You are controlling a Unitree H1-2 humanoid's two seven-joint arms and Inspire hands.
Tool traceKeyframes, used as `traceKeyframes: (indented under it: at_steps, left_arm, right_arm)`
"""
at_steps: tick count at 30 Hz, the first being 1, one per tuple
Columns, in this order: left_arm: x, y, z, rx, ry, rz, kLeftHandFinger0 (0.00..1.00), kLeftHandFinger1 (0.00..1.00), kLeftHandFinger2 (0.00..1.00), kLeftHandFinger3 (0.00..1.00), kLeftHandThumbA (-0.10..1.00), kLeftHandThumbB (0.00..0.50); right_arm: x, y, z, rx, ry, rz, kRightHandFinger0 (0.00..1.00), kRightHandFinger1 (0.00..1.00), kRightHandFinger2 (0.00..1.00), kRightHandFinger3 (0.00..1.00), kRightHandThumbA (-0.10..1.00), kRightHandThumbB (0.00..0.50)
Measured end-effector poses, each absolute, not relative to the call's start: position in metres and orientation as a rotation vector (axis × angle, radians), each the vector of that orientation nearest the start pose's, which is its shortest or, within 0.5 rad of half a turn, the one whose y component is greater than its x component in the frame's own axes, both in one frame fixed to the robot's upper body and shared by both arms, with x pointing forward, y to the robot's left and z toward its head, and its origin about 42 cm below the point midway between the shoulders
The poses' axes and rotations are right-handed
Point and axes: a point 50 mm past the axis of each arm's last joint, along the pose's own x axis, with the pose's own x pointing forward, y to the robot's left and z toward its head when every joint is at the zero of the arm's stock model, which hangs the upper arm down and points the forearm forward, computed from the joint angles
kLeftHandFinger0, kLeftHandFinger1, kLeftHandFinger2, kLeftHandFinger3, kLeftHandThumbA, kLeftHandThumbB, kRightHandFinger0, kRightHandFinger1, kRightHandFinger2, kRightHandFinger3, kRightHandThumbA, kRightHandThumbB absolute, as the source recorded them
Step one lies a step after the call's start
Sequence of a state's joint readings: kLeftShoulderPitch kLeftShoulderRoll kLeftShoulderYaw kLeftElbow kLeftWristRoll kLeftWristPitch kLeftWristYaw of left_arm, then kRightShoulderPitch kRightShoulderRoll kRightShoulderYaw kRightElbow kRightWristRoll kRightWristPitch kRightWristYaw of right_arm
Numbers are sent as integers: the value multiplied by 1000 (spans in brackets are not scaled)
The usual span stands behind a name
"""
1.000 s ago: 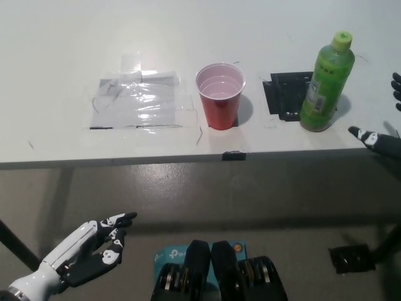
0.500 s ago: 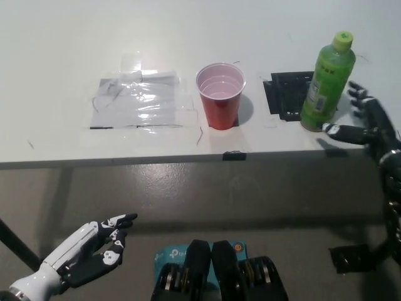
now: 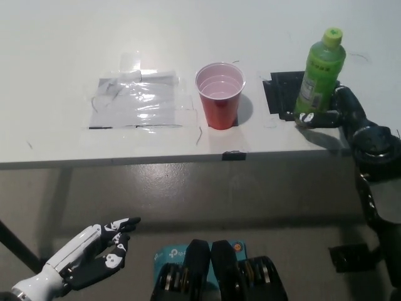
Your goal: The robot uses its right hand to pick up a bottle kept in the middle of the desk and tilt it into a cup kept next to it to pour water out
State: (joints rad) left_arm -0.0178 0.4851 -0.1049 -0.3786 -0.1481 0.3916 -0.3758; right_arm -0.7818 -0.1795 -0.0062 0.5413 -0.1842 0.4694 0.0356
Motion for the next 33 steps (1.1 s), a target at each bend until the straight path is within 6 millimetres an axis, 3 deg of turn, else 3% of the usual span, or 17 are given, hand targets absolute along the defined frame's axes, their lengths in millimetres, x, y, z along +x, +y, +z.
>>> traceKeyframes:
  at_steps: [7, 11, 15, 17, 19, 20, 21, 22, 23, 24, 25, 26, 27, 29, 30, 33]
  left_arm:
    - [270, 284, 185, 337, 106, -529, 1000, 1000, 1000, 1000, 900, 242]
    - [270, 282, 186, 340, 106, -540, 1000, 1000, 1000, 1000, 923, 262]
    - [272, 280, 187, 347, 102, -548, 1000, 1000, 1000, 1000, 915, 269]
    - [273, 279, 188, 350, 100, -551, 1000, 1000, 1000, 1000, 917, 262]
    - [274, 278, 188, 352, 99, -555, 1000, 1000, 1000, 1000, 911, 272]
    - [274, 278, 188, 352, 99, -556, 1000, 1000, 1000, 1000, 909, 276]
    - [274, 277, 188, 352, 100, -557, 1000, 1000, 1000, 1000, 910, 284]
    - [275, 277, 188, 352, 100, -561, 1000, 1000, 1000, 1000, 910, 282]
    - [275, 276, 188, 352, 100, -564, 1000, 1000, 1000, 1000, 911, 275]
    - [275, 276, 188, 353, 100, -566, 1000, 1000, 1000, 1000, 913, 271]
    - [275, 275, 188, 353, 100, -567, 1000, 1000, 1000, 1000, 906, 257]
    - [275, 275, 188, 353, 100, -568, 1000, 1000, 1000, 1000, 906, 257]
    - [275, 275, 188, 353, 101, -570, 1000, 1000, 1000, 1000, 914, 280]
    - [275, 274, 188, 353, 102, -573, 1000, 1000, 1000, 1000, 914, 292]
    - [275, 274, 188, 353, 103, -574, 1000, 1000, 1000, 1000, 917, 308]
    - [275, 274, 188, 354, 104, -576, 1000, 1000, 1000, 1000, 931, 319]
  right_arm:
    - [519, -222, 231, -323, 241, -37, 1000, 1000, 1000, 1000, 660, 500]
    - [519, -215, 227, -266, 235, -58, 1000, 1000, 1000, 1000, 675, 500]
    - [520, -207, 226, -211, 228, -82, 1000, 1000, 1000, 1000, 608, 500]
    - [522, -204, 225, -182, 220, -94, 1000, 1000, 1000, 1000, 567, 468]
    - [523, -200, 222, -147, 209, -107, 1000, 1000, 1000, 1000, 529, 321]
    - [523, -199, 221, -131, 202, -111, 850, 862, 1000, 1000, 532, 238]
    - [523, -198, 219, -120, 196, -119, 497, 547, 804, 1000, 519, 159]
    - [523, -197, 217, -111, 188, -130, 284, 364, 636, 1000, 512, 171]
    - [523, -195, 215, -106, 181, -143, 103, 153, 369, 1000, 470, 67]
    - [523, -195, 214, -105, 176, -157, 1, 1, 3, 1000, -30, 1]
    - [523, -194, 212, -108, 171, -169, 0, 0, 0, 968, -97, 0]
    - [523, -194, 211, -110, 163, -183, 0, 0, 0, 603, -100, 0]
    - [523, -194, 210, -113, 156, -193, 0, 0, 3, 396, -100, 0]
    - [523, -193, 207, -129, 141, -222, 0, 0, 0, 208, -100, 27]
    - [523, -193, 207, -140, 132, -236, 0, 0, 0, 130, -100, 16]
    - [522, -193, 205, -158, 108, -263, 0, 0, 0, 88, -100, 31]
